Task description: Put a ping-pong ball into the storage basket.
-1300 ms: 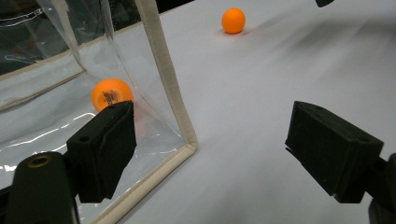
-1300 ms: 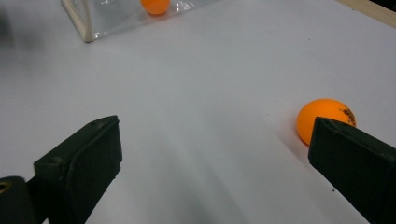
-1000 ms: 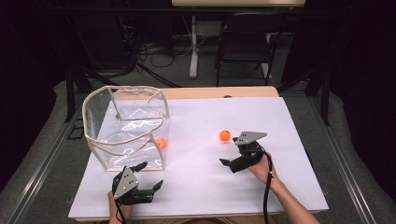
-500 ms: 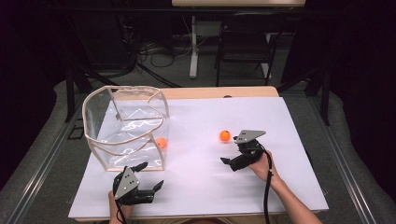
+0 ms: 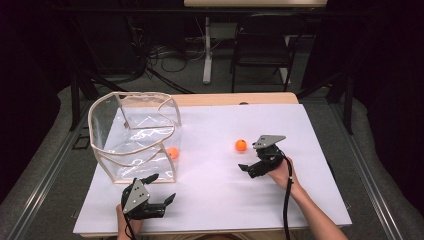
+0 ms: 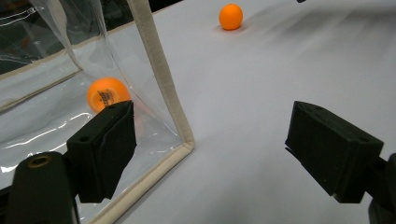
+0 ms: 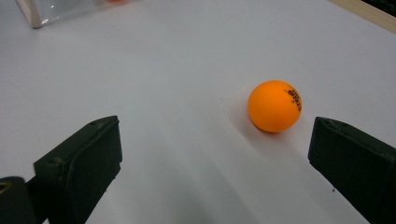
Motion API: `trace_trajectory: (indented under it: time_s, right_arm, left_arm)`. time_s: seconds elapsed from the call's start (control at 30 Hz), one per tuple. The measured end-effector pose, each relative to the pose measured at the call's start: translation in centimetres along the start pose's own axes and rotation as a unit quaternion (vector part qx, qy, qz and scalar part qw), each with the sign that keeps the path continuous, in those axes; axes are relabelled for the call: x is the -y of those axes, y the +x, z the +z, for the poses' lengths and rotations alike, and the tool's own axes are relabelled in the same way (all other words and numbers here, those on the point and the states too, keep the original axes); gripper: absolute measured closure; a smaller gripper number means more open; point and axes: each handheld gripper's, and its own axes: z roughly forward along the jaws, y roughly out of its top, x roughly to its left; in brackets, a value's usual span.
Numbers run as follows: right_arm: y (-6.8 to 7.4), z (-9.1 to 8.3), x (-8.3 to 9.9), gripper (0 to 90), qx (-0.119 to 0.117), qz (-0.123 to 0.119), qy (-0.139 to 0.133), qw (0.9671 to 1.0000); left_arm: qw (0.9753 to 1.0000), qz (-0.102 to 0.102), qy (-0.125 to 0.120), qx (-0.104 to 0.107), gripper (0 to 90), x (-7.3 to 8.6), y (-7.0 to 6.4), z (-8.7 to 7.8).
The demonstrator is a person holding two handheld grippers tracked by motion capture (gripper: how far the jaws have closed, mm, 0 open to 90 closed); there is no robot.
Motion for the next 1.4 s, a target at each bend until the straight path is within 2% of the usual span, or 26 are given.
trace_trajectory:
  time_s: [0.53,1.4]
  right_arm:
    - [-1.6,1.0,-0.9,2.4,0.018,0.006,0.006,0.9998]
    - [-3.2,3.7,-1.7,0.7,0.021,0.025,0.024,0.9992]
  left_arm:
    - [1.0000,-0.002,-0.001,0.002,15.9,0.0,-0.1,0.1]
    - [1.0000,-0.001,0.000,0.001,15.9,0.0,0.0,0.1]
